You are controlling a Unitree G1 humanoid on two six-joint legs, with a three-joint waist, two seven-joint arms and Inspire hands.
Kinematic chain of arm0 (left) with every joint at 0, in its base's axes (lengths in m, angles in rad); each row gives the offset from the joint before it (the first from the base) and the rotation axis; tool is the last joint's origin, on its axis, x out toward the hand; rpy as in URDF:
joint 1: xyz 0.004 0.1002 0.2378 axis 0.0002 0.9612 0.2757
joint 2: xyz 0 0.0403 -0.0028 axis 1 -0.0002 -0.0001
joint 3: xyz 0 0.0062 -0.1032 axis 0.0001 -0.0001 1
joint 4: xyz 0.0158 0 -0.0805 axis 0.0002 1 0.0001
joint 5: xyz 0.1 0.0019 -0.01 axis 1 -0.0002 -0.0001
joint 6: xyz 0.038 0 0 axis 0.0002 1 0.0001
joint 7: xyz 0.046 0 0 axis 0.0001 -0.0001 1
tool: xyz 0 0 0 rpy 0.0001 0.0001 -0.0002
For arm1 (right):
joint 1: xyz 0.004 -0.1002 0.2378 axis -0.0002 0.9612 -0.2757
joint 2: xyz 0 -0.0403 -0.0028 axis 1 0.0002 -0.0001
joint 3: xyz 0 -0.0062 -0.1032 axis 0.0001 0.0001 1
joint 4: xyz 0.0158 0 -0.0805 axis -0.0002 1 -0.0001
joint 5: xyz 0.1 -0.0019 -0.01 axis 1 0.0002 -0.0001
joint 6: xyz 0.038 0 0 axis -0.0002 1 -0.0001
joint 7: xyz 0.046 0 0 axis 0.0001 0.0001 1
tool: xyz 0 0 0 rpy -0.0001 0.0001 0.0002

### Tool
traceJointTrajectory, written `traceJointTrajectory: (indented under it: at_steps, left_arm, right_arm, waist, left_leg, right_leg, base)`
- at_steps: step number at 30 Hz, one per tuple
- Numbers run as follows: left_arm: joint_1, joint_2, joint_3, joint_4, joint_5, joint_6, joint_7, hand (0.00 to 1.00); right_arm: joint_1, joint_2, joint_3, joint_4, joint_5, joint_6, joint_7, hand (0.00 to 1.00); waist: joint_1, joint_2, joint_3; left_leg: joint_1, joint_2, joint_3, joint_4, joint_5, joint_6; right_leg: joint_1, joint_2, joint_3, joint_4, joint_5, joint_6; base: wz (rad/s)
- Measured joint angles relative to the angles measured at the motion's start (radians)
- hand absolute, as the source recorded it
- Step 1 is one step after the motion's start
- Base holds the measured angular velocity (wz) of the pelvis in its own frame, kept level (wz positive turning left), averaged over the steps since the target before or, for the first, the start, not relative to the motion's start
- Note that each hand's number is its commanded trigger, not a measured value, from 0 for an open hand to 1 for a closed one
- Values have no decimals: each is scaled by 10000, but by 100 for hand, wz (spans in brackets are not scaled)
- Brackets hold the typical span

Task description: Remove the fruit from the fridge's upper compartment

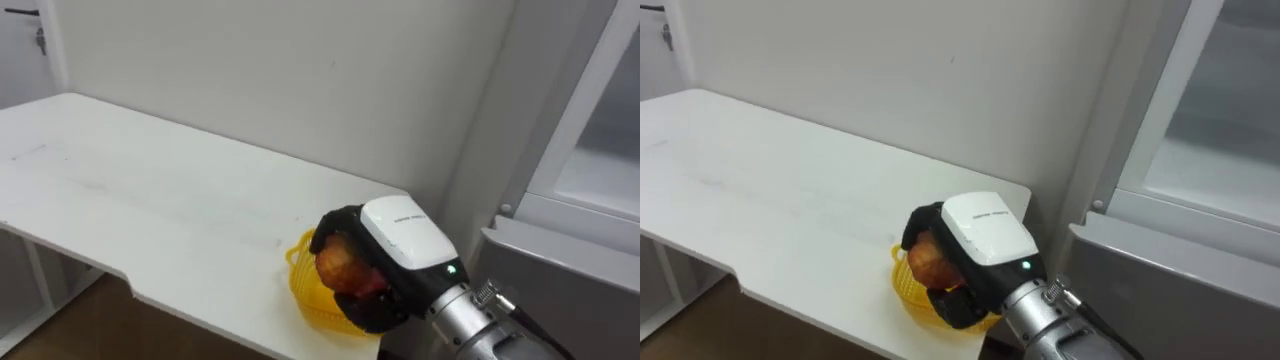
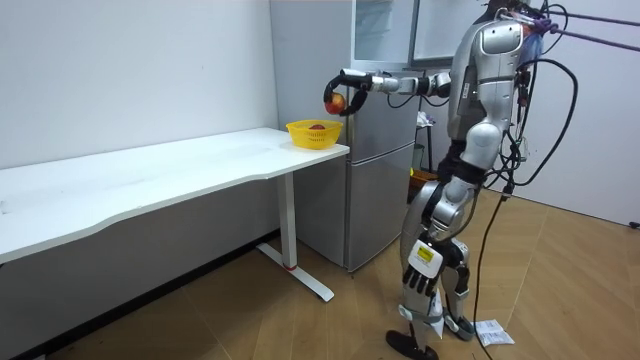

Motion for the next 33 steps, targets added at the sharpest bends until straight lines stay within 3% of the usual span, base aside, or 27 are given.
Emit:
traceJointTrajectory:
  at_steps: [9,19,23,33]
  left_arm:
    - [-150,17,6,4,-6,7,-1,0]
    - [-163,32,-95,16,-13,13,99,0]
    - [-191,29,-185,9,-13,146,230,0]
    - [-191,-22,-199,2,-14,238,200,0]
  right_arm:
    - [-48,-2,2,376,18,206,12,100]
    - [-159,-1,3,726,77,185,13,100]
    - [-195,-3,-1,977,121,343,12,100]
    - [-676,1,-103,1906,264,412,-16,100]
  waist:
    - [196,-53,-30]
    - [190,-68,-30]
    - [175,-77,-37]
    - [128,-3,13]
  left_leg:
    - [-181,-42,-135,44,4,5]
    - [-302,-73,-348,194,-1,13]
    - [-411,-89,-406,259,1,11]
    - [-380,-82,-391,336,0,13]
  right_leg:
    - [-65,-11,-140,1,0,-1]
    - [-54,0,-265,3,0,-1]
    - [-69,9,-381,-10,-1,-1]
    - [0,33,-177,-3,0,-3]
  base:
    - [3]
    - [4]
    - [8]
    - [0]
